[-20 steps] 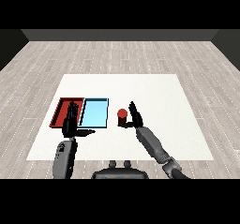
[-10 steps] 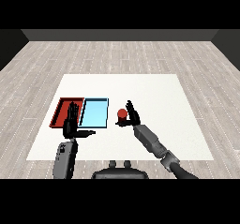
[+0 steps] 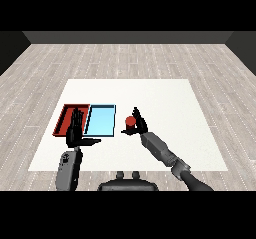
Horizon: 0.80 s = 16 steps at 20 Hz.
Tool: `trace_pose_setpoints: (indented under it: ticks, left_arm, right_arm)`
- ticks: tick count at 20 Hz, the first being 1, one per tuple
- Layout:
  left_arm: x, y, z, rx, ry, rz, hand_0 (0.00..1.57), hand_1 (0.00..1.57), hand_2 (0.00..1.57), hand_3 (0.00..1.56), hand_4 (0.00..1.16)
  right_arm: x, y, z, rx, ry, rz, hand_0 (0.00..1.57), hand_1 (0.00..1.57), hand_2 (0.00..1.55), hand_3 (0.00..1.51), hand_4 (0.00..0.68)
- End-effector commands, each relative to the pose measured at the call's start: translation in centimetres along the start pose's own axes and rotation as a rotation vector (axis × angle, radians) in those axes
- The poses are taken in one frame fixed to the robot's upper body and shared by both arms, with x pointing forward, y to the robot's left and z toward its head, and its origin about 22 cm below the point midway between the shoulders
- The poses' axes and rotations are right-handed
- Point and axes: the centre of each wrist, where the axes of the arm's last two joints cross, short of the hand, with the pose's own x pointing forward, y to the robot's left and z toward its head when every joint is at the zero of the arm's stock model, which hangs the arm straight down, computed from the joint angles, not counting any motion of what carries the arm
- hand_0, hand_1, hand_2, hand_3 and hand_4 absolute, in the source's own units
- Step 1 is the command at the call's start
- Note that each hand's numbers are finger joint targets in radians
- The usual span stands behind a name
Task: Pick the red can and put it in the red box
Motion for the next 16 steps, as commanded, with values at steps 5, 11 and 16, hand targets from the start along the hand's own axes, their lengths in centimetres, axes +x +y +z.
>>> trace_pose_setpoints:
  ticks: [5, 11, 16]
  left_arm:
    - [0.6, 0.7, 0.3, 0.007, 0.004, -0.006, 0.00, 0.00, 0.00, 0.00, 0.00]
    - [-0.2, 0.1, 1.4, 0.004, -0.007, -0.013, 0.00, 0.00, 0.00, 0.00, 0.00]
    - [0.6, -1.3, 1.0, -0.006, 0.018, -0.010, 0.00, 0.00, 0.00, 0.00, 0.00]
  right_arm:
    - [0.9, 1.6, -0.8, -0.059, 0.041, 0.059, 0.00, 0.00, 0.00, 0.00, 0.000]
    - [-1.1, 1.6, 1.5, -0.177, 0.058, 0.168, 1.47, 1.47, 1.46, 1.42, 0.614]
    - [1.3, 2.7, -1.5, -0.175, 0.038, 0.205, 1.47, 1.47, 1.45, 1.40, 0.589]
